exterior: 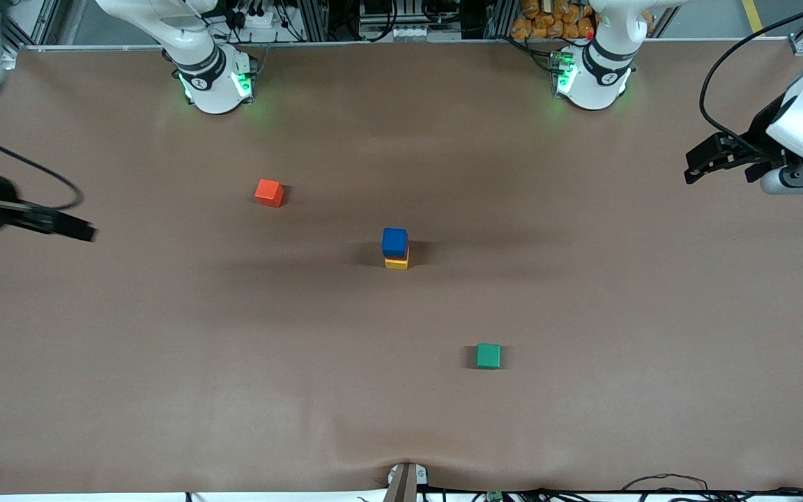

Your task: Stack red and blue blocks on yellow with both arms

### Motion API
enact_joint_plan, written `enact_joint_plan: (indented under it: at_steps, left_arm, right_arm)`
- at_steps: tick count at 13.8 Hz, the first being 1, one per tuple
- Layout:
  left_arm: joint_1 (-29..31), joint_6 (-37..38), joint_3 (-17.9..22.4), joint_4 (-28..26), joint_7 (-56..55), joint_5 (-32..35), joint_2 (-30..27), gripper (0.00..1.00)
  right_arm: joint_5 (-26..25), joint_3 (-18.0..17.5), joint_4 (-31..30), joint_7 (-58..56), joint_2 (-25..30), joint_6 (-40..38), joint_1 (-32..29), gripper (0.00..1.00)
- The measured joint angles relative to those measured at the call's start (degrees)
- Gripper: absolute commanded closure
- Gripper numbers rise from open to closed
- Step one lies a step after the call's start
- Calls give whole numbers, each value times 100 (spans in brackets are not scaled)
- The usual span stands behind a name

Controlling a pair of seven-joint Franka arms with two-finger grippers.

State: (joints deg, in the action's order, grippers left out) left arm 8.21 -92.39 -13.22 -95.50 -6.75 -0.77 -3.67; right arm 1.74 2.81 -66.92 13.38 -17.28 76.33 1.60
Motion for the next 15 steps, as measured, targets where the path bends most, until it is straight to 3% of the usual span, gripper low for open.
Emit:
enact_joint_plan:
  at_steps: [2, 5, 8, 12, 15]
  left_arm:
    - [1, -5, 0, 0, 0, 0, 0, 0]
    - [1, -6, 0, -1, 0, 0, 4, 0]
    - [2, -6, 1, -1, 0, 0, 9, 0]
    - [47, -25, 35, 0, 20, 0, 9, 0]
    - [111, -42, 45, 14, 45, 0, 9, 0]
  right_arm:
    - [-20, 1, -426, -171, 343, 205, -201, 0]
    - [-152, -80, -1687, -181, 1261, 923, -171, 0]
    - [-259, -183, -2543, -185, 1929, 1038, -21, 0]
    - [-296, -178, -2629, -246, 2066, 964, 89, 0]
    - [-323, -85, -2263, -302, 2030, 884, 21, 0]
